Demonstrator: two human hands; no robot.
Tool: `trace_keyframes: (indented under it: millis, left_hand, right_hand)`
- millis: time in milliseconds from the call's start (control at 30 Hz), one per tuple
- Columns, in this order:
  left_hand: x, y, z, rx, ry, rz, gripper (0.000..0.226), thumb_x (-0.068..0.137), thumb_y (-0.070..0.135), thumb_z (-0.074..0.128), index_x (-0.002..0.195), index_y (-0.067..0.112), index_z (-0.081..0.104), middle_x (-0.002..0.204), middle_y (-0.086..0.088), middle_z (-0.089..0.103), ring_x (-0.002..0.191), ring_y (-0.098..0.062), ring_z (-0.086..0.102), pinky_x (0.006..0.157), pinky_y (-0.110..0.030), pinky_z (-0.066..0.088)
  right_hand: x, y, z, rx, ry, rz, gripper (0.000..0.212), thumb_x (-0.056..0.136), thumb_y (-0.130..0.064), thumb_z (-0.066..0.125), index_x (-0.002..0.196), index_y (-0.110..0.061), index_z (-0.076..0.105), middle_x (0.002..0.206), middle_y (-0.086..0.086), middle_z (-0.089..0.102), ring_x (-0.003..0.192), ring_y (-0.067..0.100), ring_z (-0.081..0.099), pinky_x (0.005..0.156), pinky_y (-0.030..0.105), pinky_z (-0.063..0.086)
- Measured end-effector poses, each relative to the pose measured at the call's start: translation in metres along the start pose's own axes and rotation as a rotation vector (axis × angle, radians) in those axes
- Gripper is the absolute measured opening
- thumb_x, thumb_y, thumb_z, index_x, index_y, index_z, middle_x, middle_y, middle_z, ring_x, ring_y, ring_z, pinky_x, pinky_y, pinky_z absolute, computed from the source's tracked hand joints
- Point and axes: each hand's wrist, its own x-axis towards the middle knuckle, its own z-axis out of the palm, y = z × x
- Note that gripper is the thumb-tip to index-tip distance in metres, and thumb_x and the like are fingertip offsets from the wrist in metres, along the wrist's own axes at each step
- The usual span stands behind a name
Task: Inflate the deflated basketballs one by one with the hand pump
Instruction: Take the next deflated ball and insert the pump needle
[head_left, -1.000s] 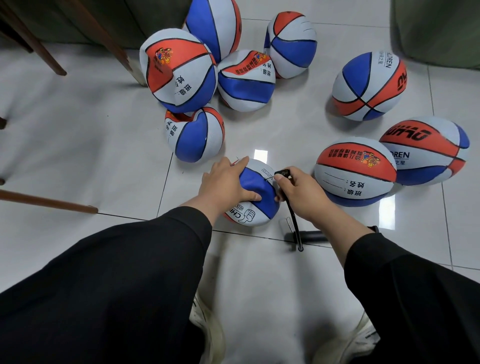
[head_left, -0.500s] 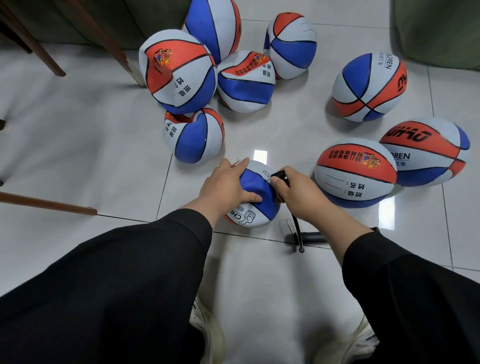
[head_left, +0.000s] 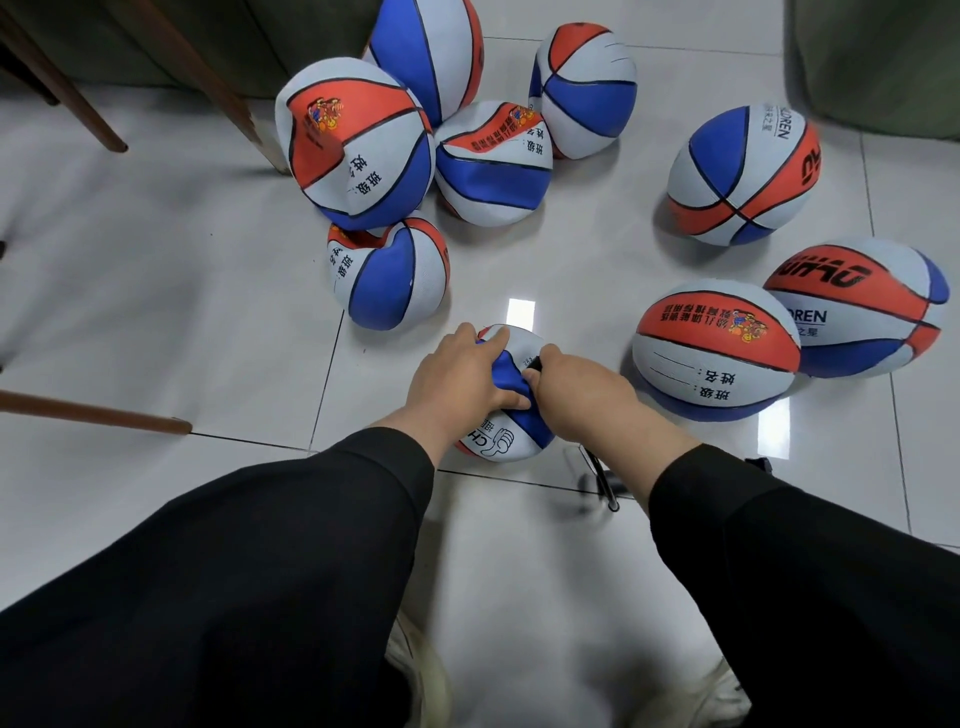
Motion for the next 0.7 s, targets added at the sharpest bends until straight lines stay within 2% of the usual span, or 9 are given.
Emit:
trace_keyframes:
  millis: [133,200,300,367,433,467,600,700]
  left_hand:
    - [-0.001,0.004,0.002,0.07,0.009,0.026,0.085,0.086,0.057,0.074,0.157,0.029,0.038,0.117,-0.002,0.04,0.118,-0.027,0.046,0.091,-0.038,0.046]
    - [0.0,0.007,0.003,0.073,0.019,0.02,0.086,0.085,0.058,0.074,0.157,0.029,0.038,0.116,-0.002,0.04,0.118,-0.027,0.046,0.091,-0.038,0.045]
    - [0.003,0.008,0.005,0.046,0.013,0.006,0.095,0.08,0.064,0.076,0.159,0.033,0.032,0.115,-0.001,0.038,0.119,-0.027,0.045,0.092,-0.038,0.046]
    - [0.003,0.006,0.008,0.048,0.01,-0.008,0.101,0.08,0.066,0.076,0.161,0.034,0.026,0.125,-0.004,0.042,0.121,-0.027,0.045,0.095,-0.04,0.047]
    - [0.003,0.004,0.01,0.041,0.015,-0.016,0.103,0.079,0.066,0.076,0.162,0.036,0.023,0.13,-0.005,0.043,0.123,-0.027,0.044,0.097,-0.042,0.047]
    - [0.003,0.003,0.01,0.03,0.014,-0.018,0.103,0.079,0.066,0.076,0.162,0.037,0.022,0.13,-0.005,0.042,0.123,-0.027,0.044,0.098,-0.042,0.048]
    - [0.005,0.002,0.009,-0.039,-0.006,-0.026,0.105,0.078,0.063,0.078,0.163,0.039,0.021,0.139,-0.003,0.045,0.126,-0.027,0.048,0.099,-0.041,0.049]
    - [0.005,0.001,0.007,-0.034,-0.013,-0.009,0.102,0.081,0.062,0.076,0.163,0.038,0.021,0.14,-0.003,0.048,0.126,-0.026,0.048,0.096,-0.038,0.048]
  right_hand:
    - [0.002,-0.004,0.007,-0.144,0.007,0.007,0.016,0.102,-0.027,0.048,0.11,-0.016,0.039,0.091,0.002,0.054,0.083,0.028,0.052,0.068,0.035,0.039]
    - [0.006,-0.001,0.006,-0.158,-0.018,-0.029,0.022,0.103,-0.028,0.045,0.12,-0.014,0.045,0.105,0.005,0.059,0.086,0.029,0.054,0.068,0.037,0.039]
    - [0.008,0.012,-0.001,-0.094,-0.038,-0.11,0.035,0.107,-0.026,0.039,0.139,-0.015,0.046,0.126,0.012,0.049,0.1,0.035,0.058,0.073,0.04,0.044]
    - [0.005,0.022,-0.004,0.089,0.029,-0.11,0.033,0.109,-0.029,0.038,0.135,-0.012,0.047,0.117,0.015,0.056,0.097,0.036,0.059,0.074,0.039,0.045]
    - [0.004,0.032,-0.005,0.313,0.135,-0.084,0.029,0.109,-0.036,0.039,0.124,-0.015,0.052,0.098,0.007,0.063,0.091,0.032,0.058,0.071,0.036,0.039]
    - [0.006,0.035,-0.006,0.367,0.15,-0.091,0.026,0.108,-0.036,0.042,0.121,-0.017,0.055,0.095,0.003,0.065,0.091,0.028,0.058,0.072,0.034,0.038]
    - [0.01,0.038,-0.012,0.38,0.11,-0.152,0.021,0.105,-0.032,0.053,0.117,-0.021,0.065,0.105,0.002,0.071,0.098,0.023,0.062,0.081,0.034,0.047]
    - [0.013,0.036,-0.013,0.348,0.119,-0.191,0.021,0.105,-0.028,0.052,0.116,-0.018,0.067,0.105,0.003,0.071,0.093,0.02,0.058,0.075,0.03,0.039]
